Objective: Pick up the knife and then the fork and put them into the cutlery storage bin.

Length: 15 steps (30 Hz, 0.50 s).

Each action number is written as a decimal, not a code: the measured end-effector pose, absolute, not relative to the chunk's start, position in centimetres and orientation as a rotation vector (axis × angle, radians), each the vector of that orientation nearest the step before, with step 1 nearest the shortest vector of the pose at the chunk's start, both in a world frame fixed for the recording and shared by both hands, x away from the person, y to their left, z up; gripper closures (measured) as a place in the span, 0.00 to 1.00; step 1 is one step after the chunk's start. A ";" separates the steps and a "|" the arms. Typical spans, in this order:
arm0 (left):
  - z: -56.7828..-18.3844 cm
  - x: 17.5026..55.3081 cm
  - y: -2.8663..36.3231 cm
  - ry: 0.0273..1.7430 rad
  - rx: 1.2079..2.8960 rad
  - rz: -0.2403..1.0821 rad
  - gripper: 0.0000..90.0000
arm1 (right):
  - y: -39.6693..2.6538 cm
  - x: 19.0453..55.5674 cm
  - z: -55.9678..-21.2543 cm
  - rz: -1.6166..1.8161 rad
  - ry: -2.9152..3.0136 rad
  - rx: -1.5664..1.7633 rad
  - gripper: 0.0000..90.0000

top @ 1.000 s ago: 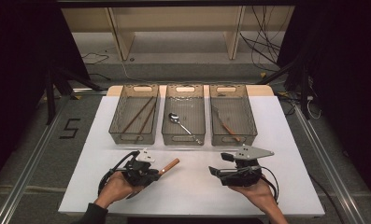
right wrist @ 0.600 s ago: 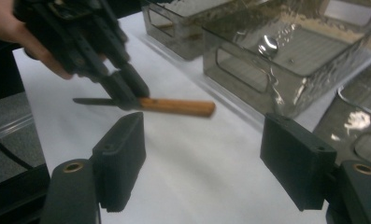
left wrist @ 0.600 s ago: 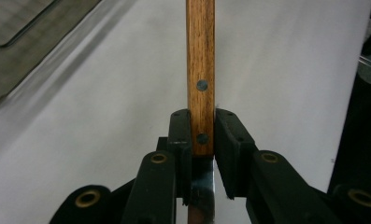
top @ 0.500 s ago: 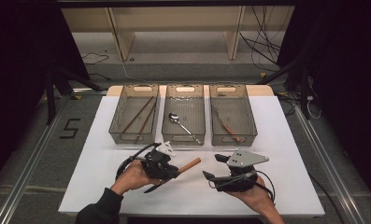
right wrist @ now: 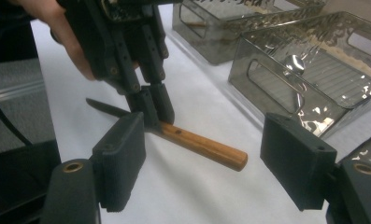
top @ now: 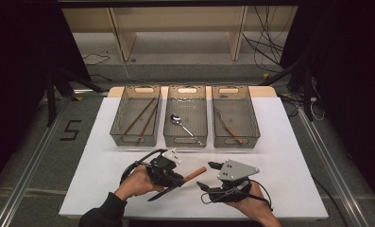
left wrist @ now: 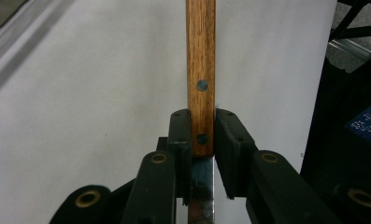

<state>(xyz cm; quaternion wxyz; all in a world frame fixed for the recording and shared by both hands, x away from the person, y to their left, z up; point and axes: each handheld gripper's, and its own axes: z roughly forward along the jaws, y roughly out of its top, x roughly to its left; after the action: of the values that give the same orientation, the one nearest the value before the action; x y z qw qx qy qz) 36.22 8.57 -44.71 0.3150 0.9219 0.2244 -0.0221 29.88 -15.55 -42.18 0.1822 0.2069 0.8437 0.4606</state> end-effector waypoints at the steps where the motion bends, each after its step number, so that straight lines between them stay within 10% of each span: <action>1: -44.7 36.2 8.6 0.591 2.432 -0.060 0.85 | -15.4 29.8 -42.3 1.297 2.382 0.573 0.35; 15: -44.1 35.7 8.3 0.567 2.476 -0.111 0.85 | -12.2 27.8 -44.5 0.980 2.319 0.236 0.37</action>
<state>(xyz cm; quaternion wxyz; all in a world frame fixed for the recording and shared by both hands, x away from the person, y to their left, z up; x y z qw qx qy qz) 35.65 8.25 -44.06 0.2953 0.9304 0.2129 -0.0416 27.76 -12.19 -44.54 0.3016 0.0890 0.8744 0.3694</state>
